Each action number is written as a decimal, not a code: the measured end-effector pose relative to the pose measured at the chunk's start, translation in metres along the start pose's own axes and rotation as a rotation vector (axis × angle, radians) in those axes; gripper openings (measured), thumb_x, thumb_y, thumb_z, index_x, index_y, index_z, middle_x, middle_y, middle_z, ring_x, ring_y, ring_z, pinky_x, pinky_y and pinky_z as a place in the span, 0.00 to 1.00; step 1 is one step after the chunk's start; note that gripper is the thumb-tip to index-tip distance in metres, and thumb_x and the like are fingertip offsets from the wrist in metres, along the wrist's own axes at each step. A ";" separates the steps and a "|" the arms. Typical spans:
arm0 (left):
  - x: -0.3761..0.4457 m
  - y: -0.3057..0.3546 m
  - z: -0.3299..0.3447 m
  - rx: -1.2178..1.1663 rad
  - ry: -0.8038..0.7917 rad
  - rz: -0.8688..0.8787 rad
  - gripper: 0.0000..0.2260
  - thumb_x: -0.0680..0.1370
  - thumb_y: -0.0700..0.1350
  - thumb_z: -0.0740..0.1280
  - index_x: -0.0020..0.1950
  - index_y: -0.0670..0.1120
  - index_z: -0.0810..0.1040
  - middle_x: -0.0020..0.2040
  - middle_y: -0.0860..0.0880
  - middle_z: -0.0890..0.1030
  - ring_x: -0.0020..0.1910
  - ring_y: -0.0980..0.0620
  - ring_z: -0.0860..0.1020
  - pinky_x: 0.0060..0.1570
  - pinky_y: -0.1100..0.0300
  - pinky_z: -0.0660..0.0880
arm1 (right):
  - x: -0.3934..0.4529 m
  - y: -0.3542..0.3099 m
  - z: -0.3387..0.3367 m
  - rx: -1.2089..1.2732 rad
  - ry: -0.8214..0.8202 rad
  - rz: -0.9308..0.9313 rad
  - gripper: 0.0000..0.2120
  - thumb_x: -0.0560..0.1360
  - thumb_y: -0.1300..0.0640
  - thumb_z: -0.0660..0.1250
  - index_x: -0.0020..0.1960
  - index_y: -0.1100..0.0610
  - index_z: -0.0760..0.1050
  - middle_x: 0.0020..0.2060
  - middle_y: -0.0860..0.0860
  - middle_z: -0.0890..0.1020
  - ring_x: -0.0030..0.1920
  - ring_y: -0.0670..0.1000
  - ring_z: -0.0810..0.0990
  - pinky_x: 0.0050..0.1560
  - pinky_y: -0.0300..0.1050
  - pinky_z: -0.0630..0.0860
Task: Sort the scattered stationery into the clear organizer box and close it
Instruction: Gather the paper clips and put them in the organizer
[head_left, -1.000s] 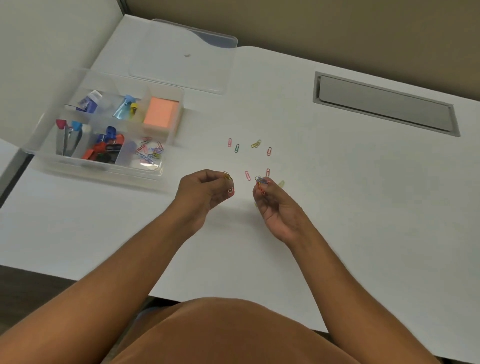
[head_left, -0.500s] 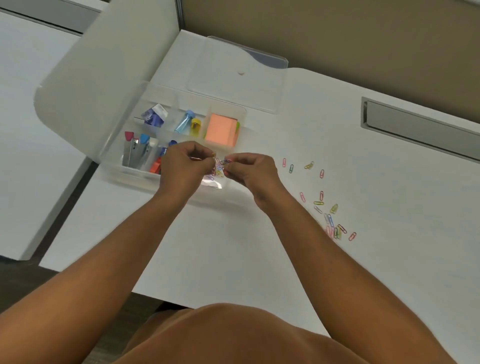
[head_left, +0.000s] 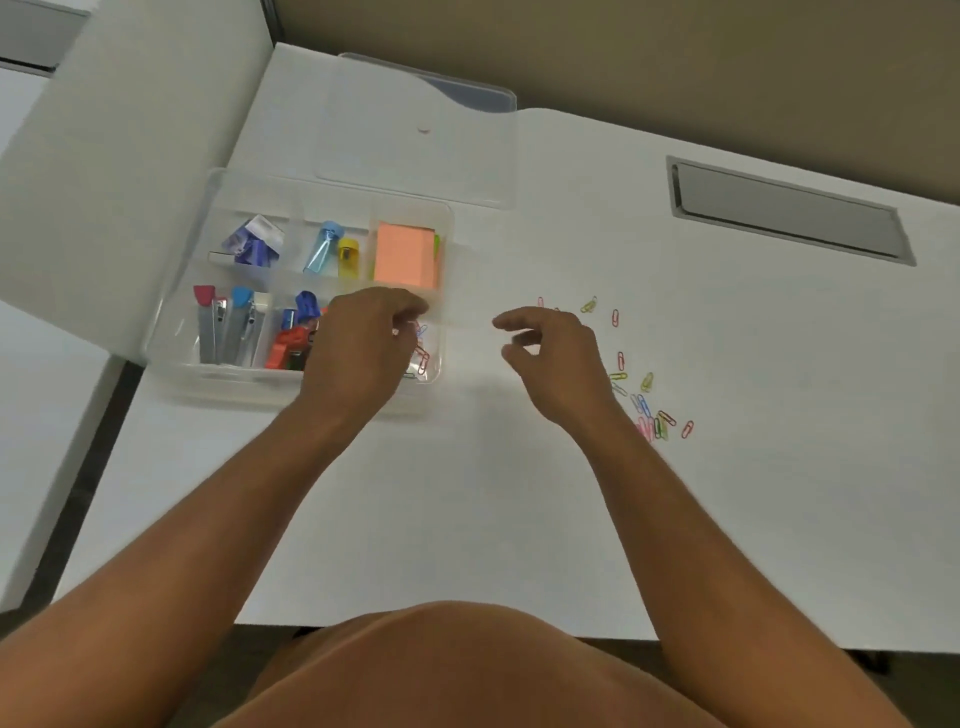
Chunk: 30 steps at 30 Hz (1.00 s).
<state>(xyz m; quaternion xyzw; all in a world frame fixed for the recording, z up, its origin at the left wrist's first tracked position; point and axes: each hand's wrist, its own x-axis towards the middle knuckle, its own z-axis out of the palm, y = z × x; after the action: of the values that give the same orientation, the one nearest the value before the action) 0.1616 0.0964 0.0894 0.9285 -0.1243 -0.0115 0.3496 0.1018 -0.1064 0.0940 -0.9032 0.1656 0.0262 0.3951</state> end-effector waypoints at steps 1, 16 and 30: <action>-0.006 0.007 0.005 -0.037 -0.023 0.069 0.11 0.80 0.38 0.69 0.60 0.45 0.85 0.57 0.49 0.86 0.53 0.52 0.83 0.57 0.63 0.74 | -0.009 0.021 -0.012 -0.040 0.036 0.053 0.16 0.76 0.62 0.70 0.61 0.50 0.82 0.58 0.43 0.81 0.53 0.44 0.80 0.48 0.20 0.68; -0.041 0.042 0.160 0.292 -0.426 0.489 0.16 0.78 0.48 0.70 0.65 0.50 0.80 0.68 0.45 0.76 0.63 0.38 0.74 0.55 0.42 0.75 | -0.026 0.139 -0.026 0.062 0.233 0.377 0.15 0.74 0.67 0.70 0.60 0.57 0.80 0.61 0.55 0.71 0.54 0.50 0.78 0.51 0.22 0.64; 0.014 0.085 0.211 0.500 -0.482 0.336 0.40 0.81 0.69 0.48 0.83 0.42 0.55 0.84 0.37 0.52 0.83 0.38 0.49 0.80 0.39 0.50 | 0.076 0.186 -0.055 -0.543 -0.165 -0.190 0.31 0.80 0.44 0.58 0.82 0.48 0.57 0.82 0.55 0.54 0.81 0.63 0.50 0.78 0.65 0.53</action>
<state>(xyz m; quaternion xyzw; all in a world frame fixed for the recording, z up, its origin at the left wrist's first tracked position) 0.1337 -0.1050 -0.0130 0.9224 -0.3523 -0.1415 0.0704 0.1094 -0.2850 -0.0130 -0.9822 0.0344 0.1057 0.1517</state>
